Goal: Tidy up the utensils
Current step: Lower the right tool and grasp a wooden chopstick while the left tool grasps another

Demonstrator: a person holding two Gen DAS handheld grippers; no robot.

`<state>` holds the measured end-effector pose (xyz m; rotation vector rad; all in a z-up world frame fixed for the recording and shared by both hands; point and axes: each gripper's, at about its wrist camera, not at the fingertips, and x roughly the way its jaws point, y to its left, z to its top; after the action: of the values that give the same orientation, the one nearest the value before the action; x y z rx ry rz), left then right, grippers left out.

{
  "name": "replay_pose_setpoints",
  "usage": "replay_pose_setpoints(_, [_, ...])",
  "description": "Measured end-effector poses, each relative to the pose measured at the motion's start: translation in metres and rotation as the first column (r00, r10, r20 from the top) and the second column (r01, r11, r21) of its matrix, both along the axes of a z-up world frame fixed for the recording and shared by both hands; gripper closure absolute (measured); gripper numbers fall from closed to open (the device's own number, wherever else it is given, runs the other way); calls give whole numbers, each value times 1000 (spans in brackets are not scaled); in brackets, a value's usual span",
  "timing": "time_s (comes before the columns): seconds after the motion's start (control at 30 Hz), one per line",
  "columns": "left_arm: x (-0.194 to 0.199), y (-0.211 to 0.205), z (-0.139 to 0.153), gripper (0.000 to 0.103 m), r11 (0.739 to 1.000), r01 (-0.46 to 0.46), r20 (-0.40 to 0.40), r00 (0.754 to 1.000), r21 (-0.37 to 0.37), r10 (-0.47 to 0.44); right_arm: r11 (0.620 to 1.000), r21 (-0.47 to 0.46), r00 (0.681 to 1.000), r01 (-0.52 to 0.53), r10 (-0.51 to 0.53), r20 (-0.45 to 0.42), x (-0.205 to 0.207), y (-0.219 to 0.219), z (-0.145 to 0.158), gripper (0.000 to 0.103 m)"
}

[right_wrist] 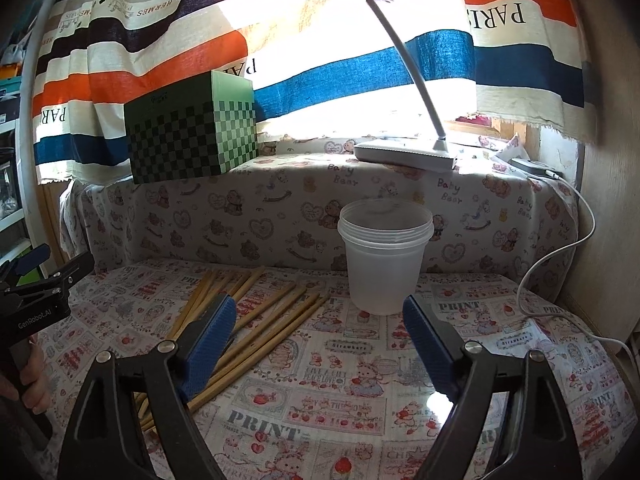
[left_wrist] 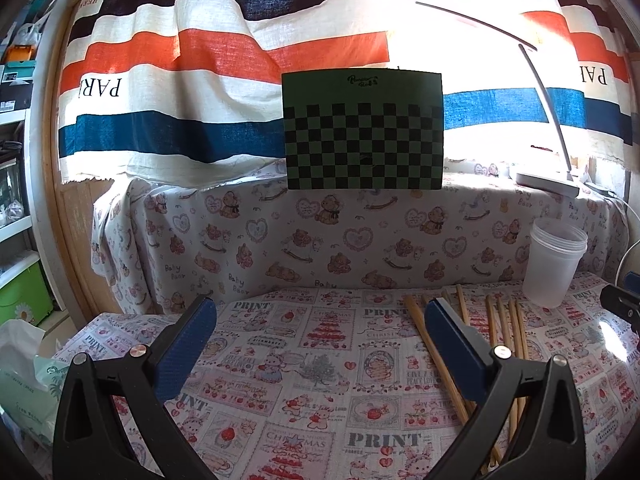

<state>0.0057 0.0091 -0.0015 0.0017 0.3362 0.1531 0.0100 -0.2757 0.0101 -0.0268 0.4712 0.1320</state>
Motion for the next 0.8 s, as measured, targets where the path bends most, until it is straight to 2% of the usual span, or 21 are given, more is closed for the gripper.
replay_pose_setpoints(0.03, [1, 1, 0, 0, 1000, -6, -4, 1000, -2, 6, 1000, 31, 1000, -1, 2, -29, 4, -3, 0, 31])
replay_pose_setpoints(0.1, [3, 2, -1, 0, 1000, -13, -11, 1000, -4, 13, 995, 99, 992, 35, -22, -123, 17, -10, 0, 34])
replay_pose_setpoints(0.17, [6, 3, -2, 0, 1000, 1, -35, 999, -17, -2, 985, 133, 963, 105, -68, -259, 40, -16, -5, 36])
replay_pose_setpoints(0.23, [10, 4, -4, 0, 999, 18, -58, 998, -38, -21, 978, 170, 912, 120, -41, -408, 66, -17, -15, 52])
replay_pose_setpoints(0.27, [11, 5, -5, 0, 999, 18, -65, 998, -43, -21, 976, 178, 878, 127, -28, -478, 79, -15, -20, 53])
replay_pose_setpoints(0.33, [12, 7, -6, 0, 998, 12, -72, 997, -54, -16, 970, 181, 817, 164, -31, -576, 101, -10, -31, 65])
replay_pose_setpoints(0.37, [12, 8, -6, 0, 998, 5, -73, 997, -60, -10, 966, 181, 796, 186, -40, -604, 110, -8, -36, 69])
replay_pose_setpoints(0.47, [12, 12, -6, 0, 998, -12, -74, 997, -69, 7, 964, 118, 771, 237, -112, -626, 132, 2, -48, 78])
replay_pose_setpoints(0.53, [12, 10, -6, 0, 998, -20, -67, 998, -52, 17, 961, 126, 761, 244, -110, -639, 143, 5, -55, 83])
replay_pose_setpoints(0.63, [10, 4, -4, 0, 1000, -19, -59, 998, -11, 18, 949, 166, 741, 267, -93, -665, 155, 5, -67, 83])
replay_pose_setpoints(0.8, [6, -1, -2, 0, 1000, -11, -32, 999, 8, 11, 956, 140, 764, 256, -112, -635, 164, 10, -67, 85])
